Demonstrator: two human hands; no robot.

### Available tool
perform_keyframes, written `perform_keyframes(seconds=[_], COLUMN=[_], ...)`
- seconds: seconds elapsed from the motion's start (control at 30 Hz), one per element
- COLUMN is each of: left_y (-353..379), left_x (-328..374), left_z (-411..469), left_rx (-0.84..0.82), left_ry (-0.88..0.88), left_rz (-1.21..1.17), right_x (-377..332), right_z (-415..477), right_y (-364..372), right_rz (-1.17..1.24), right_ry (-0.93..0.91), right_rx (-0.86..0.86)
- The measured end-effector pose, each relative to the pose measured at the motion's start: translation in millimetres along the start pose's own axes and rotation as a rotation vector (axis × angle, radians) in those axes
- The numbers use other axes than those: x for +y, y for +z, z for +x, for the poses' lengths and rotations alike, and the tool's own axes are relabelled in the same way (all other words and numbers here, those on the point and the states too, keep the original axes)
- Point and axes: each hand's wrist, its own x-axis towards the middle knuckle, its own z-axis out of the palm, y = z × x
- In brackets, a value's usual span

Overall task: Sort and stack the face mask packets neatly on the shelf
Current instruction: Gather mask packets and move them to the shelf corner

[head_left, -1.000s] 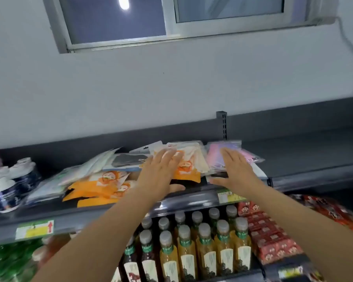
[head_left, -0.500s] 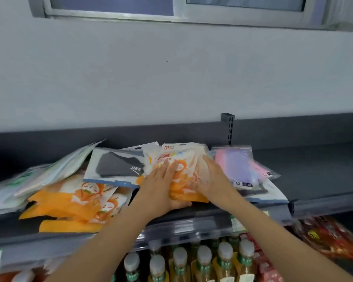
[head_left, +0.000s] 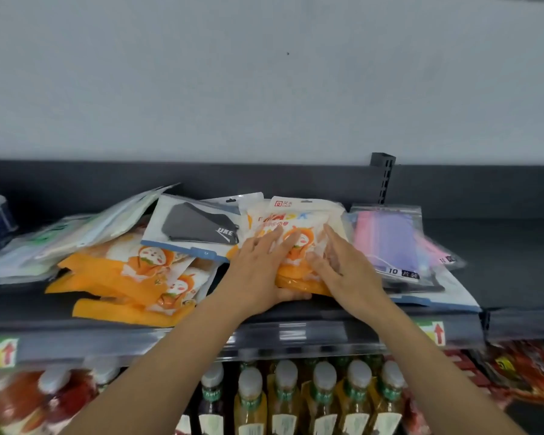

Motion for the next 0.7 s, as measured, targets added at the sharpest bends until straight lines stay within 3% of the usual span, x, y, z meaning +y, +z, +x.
perform_keyframes(seconds=[0.33, 0.47, 0.7], left_y=[-14, -15, -9], left_x=[7, 14, 22], left_z=[0, -7, -32], left_rx=[0.005, 0.122, 0.32], left_ry=[0.003, -0.113, -0.226], left_rz=[0.074, -0.06, -0.048], right_x=[3, 7, 6], right_z=[-8, -13, -22], right_y=[-4, -1, 0], right_rz=[-0.168, -0.153, -0.115], right_ry=[-0.098, -0.181, -0.235], right_rx=[-0.112, -0.017, 0.037])
